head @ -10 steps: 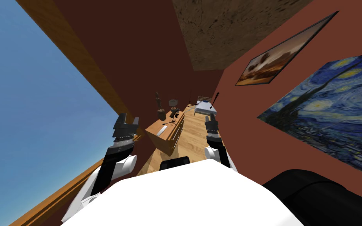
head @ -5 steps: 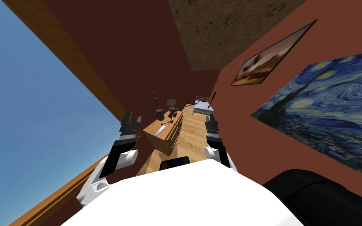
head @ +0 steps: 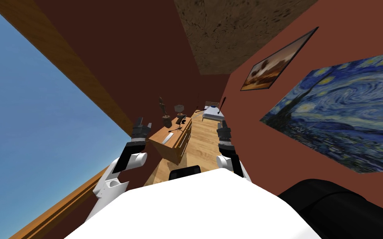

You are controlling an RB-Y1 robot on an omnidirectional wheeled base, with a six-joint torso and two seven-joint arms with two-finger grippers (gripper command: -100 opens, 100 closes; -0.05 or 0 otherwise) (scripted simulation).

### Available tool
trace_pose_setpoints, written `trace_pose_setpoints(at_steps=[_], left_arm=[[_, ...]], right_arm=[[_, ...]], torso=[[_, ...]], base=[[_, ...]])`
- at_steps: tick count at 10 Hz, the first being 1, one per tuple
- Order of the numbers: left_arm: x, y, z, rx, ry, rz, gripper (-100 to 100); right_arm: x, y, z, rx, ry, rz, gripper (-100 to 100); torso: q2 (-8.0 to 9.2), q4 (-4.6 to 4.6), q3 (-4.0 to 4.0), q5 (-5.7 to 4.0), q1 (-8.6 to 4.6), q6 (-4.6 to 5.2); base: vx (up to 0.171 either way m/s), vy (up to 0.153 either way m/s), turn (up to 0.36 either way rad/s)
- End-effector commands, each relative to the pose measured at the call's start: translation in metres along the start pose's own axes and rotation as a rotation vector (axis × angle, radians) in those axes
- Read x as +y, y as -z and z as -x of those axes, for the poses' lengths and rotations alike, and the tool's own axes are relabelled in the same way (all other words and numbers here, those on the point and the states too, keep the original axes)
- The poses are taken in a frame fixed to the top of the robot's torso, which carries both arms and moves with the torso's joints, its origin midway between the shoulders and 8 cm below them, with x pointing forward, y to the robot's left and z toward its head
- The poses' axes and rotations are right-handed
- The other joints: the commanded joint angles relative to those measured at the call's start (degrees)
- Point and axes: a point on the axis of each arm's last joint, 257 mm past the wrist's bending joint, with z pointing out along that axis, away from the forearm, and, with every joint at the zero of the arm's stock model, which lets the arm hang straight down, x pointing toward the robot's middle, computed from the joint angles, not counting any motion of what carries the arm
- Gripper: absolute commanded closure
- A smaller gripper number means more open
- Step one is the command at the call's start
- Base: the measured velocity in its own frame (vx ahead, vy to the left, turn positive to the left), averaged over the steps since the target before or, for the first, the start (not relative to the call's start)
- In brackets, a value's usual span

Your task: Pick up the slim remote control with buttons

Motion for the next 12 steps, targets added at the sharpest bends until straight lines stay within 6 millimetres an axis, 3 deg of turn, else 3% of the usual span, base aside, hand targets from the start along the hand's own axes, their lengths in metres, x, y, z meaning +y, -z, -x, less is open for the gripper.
trace_pose_setpoints(at_steps=[1,2,4,8,12], left_arm=[[0.009,-0.010,0.002,-0.006,0.014,0.022,-100],[0.023,-0.020,0.010,-0.019,0.037,0.061,-100],[0.026,-0.023,0.010,-0.019,0.040,0.065,-100],[0.061,-0.048,0.026,-0.055,0.098,0.158,-100],[0.061,-0.048,0.026,-0.055,0.098,0.158,-100]], right_arm=[[0.000,0.000,0.000,0.000,0.000,0.000,0],[0.000,0.000,0.000,0.000,0.000,0.000,0],[0.000,0.000,0.000,0.000,0.000,0.000,0],[0.000,0.000,0.000,0.000,0.000,0.000,0],[0.000,0.000,0.000,0.000,0.000,0.000,0]], torso=[[0.00,0.00,0.00,0.00,0.00,0.00],[0.00,0.00,0.00,-0.01,-0.01,-0.01],[-0.02,0.00,0.00,0.00,0.01,-0.01],[-0.03,-0.01,-0.01,0.00,0.03,-0.01],[-0.05,-0.01,-0.03,0.01,0.07,-0.04]], base=[[-0.020,-0.016,-0.065],[-0.025,-0.020,-0.084],[-0.010,-0.008,-0.033],[-0.017,-0.015,-0.056],[0.001,0.001,0.002]])
